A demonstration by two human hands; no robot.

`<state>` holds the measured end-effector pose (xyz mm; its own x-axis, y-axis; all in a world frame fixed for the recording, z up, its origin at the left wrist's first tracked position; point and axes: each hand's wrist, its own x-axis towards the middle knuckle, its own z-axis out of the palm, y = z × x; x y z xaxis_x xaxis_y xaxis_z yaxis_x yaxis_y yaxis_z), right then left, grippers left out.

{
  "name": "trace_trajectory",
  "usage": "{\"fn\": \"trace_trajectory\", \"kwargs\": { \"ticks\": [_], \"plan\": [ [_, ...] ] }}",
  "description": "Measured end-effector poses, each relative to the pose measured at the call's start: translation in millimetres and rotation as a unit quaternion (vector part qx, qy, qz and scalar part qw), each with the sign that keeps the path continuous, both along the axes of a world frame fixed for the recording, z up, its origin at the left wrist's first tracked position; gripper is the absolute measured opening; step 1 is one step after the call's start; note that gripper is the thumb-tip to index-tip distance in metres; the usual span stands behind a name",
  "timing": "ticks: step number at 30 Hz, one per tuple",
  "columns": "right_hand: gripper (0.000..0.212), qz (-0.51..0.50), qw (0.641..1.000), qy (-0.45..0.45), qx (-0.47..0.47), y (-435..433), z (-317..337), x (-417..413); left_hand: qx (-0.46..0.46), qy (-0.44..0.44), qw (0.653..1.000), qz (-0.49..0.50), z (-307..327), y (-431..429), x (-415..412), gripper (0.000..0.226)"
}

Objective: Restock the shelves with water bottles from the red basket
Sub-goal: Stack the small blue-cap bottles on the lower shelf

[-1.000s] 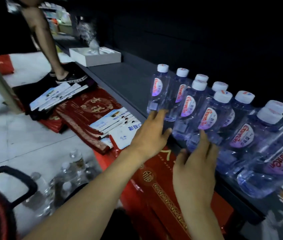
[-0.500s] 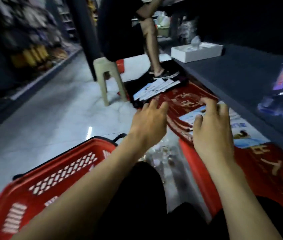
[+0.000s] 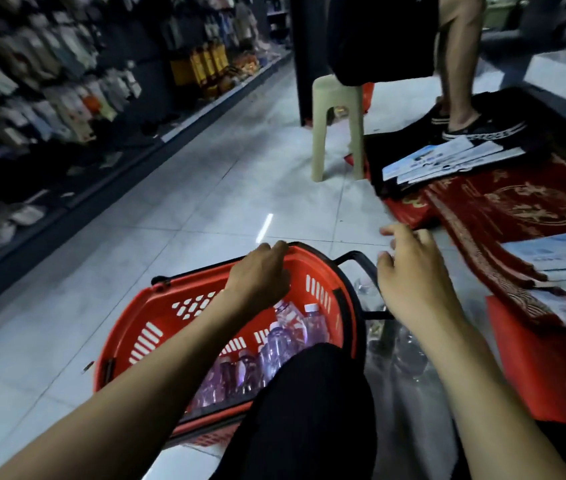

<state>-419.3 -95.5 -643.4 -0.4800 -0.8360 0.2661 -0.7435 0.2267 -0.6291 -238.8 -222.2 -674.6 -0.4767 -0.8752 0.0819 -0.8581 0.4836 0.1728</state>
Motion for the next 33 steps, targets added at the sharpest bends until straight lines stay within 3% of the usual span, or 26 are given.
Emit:
{"fn": "trace_trajectory", "kwargs": {
  "ticks": [6, 9, 13, 19, 24, 26, 28, 30, 33],
  "plan": [
    [0.030, 0.133, 0.983, -0.062, 0.112, -77, -59, 46, 0.220, 0.079, 0.965, 0.122, -85, -38, 68, 0.037],
    [0.031, 0.166, 0.961, -0.093, 0.201, -107, -102, 59, 0.336, 0.126, 0.918, 0.166, -131, -49, 81, 0.009],
    [0.031, 0.209, 0.923, -0.041, 0.321, -141, -147, 61, 0.449, 0.176, 0.852, 0.204, -180, -61, 81, 0.008],
    [0.048, 0.241, 0.886, 0.044, 0.394, -180, -181, 59, 0.471, 0.233, 0.828, 0.195, -217, -83, 55, 0.058],
    [0.056, 0.245, 0.854, 0.168, 0.428, -180, -205, 55, 0.551, 0.189, 0.774, 0.250, -236, -81, 34, 0.049],
    [0.052, 0.240, 0.846, 0.197, 0.434, -181, -204, 59, 0.573, 0.184, 0.745, 0.289, -245, -69, 29, 0.063],
    [0.040, 0.251, 0.851, 0.177, 0.426, -180, -203, 61, 0.560, 0.207, 0.734, 0.324, -253, -58, 26, 0.081],
    [0.027, 0.270, 0.866, 0.079, 0.414, -173, -205, 60, 0.531, 0.223, 0.744, 0.338, -259, -52, 26, 0.091],
    [0.042, 0.310, 0.853, -0.026, 0.420, -157, -213, 66, 0.530, 0.255, 0.735, 0.338, -262, -53, 34, 0.093]
  ]
}}
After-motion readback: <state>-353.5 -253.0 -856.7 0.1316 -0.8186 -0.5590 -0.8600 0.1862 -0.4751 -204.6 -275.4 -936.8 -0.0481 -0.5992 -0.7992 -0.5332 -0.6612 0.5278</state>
